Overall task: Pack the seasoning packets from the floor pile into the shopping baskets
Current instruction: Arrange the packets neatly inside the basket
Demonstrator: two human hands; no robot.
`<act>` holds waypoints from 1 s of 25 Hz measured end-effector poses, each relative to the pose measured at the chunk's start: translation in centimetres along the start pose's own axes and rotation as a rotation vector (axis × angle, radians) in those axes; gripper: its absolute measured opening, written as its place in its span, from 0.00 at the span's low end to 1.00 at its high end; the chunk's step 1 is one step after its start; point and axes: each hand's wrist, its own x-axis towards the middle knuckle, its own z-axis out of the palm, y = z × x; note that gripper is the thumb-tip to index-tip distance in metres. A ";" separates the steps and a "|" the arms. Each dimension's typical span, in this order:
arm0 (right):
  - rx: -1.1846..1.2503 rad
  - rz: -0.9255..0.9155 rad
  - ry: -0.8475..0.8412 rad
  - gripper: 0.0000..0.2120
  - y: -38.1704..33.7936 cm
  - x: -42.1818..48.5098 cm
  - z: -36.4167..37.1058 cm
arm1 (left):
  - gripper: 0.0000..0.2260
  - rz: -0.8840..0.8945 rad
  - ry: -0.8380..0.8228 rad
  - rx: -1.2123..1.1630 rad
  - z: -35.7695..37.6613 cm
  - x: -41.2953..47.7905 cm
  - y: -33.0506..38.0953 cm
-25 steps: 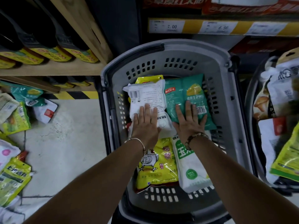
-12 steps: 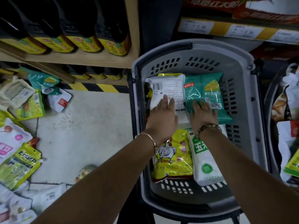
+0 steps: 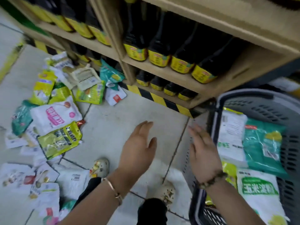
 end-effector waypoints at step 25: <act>-0.058 -0.085 -0.760 0.24 -37.8 11.6 26.7 | 0.21 -0.900 0.289 -0.549 -24.3 -4.5 -37.0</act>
